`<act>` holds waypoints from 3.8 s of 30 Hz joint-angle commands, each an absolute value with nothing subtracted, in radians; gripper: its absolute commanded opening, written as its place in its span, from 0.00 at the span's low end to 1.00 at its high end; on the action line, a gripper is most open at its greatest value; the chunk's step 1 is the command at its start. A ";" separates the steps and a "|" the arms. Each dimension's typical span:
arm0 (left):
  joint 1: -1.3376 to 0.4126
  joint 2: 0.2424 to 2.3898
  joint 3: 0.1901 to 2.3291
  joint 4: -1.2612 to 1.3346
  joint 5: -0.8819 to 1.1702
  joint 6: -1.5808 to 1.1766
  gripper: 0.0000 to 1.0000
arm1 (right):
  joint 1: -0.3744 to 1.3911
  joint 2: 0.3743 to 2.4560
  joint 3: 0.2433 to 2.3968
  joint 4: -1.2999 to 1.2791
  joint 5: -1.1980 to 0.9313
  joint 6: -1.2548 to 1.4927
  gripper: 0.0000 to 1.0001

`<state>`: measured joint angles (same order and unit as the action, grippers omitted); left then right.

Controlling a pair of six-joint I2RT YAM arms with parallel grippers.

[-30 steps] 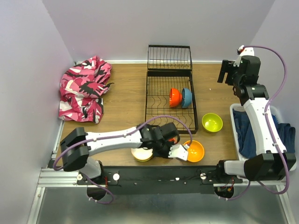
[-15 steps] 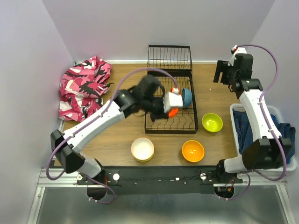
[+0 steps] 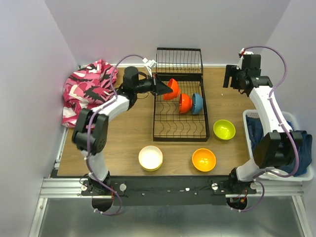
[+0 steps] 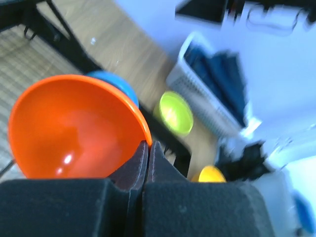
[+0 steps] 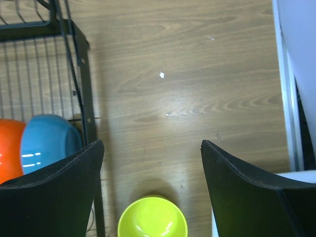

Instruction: Load the bowls into the dish rack

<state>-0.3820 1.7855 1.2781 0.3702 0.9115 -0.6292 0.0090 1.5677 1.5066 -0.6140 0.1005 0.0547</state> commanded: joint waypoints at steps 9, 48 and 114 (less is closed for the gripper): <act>-0.367 2.094 1.255 1.376 0.893 -1.427 0.00 | 0.005 1.703 1.654 -0.684 0.204 -0.021 0.88; -0.411 2.404 1.276 1.594 0.764 -1.670 0.00 | 0.003 1.738 1.532 -0.692 0.181 -0.018 0.88; -1.104 1.548 1.321 -0.667 0.374 0.814 0.57 | 0.003 1.273 1.477 -0.612 0.068 -0.002 0.96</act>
